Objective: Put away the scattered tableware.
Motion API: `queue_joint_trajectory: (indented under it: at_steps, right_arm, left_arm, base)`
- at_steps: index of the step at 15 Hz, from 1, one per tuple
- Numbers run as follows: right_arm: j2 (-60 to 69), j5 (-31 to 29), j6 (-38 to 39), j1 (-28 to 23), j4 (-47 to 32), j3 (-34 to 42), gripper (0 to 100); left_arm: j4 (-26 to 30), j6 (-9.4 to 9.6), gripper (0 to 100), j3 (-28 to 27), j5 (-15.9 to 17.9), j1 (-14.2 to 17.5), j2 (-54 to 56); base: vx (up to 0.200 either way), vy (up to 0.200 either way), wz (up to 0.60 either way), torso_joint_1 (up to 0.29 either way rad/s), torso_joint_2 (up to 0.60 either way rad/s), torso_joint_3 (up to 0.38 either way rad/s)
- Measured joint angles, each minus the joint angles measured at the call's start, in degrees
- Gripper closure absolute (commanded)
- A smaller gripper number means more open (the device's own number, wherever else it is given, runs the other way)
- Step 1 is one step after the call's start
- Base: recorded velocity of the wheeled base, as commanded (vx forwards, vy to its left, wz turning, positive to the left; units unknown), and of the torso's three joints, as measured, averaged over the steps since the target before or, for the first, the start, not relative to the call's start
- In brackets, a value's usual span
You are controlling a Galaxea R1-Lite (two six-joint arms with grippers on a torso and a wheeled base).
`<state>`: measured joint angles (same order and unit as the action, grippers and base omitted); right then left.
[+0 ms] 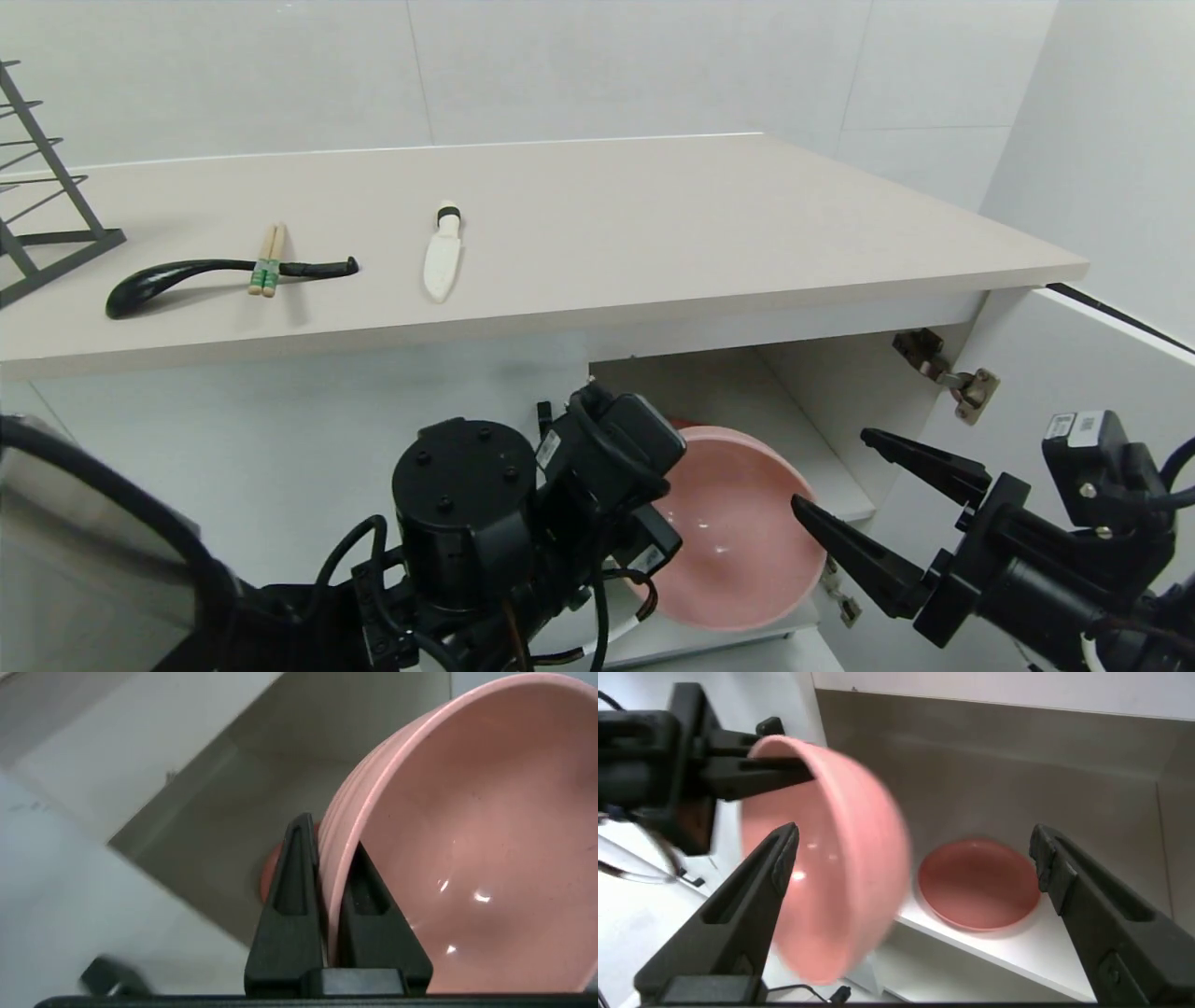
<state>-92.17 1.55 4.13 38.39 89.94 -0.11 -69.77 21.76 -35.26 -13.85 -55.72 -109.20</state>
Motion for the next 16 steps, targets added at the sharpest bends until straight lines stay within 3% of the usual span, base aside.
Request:
queue_joint_trajectory:
  at_steps: [3,8,14,16]
  right_arm:
    - [-0.11,0.00,0.07,-0.18,0.00,0.00,0]
    - [-0.46,0.00,0.27,-2.73,0.00,-0.44,0]
    - [-0.96,0.01,0.33,-5.27,0.00,-1.27,0]
    - [-2.04,0.01,0.29,-7.14,0.00,-1.54,0]
  left_arm:
    - [-6.73,-0.20,100,-2.76,-2.35,-0.59,-4.46]
    - [-16.59,-0.52,100,-3.24,-2.38,-1.55,-7.22]
    - [-19.74,-0.39,100,-3.79,-2.38,-1.63,-9.23]
    - [-20.14,-0.68,100,-6.34,-2.46,-1.80,-11.28]
  base:
    - [0.000,0.000,0.00,0.000,0.00,0.000]
    - [0.000,0.000,0.00,0.000,0.00,0.000]
    - [0.000,0.000,0.00,0.000,0.00,0.000]
    - [0.000,0.000,0.00,0.000,0.00,0.000]
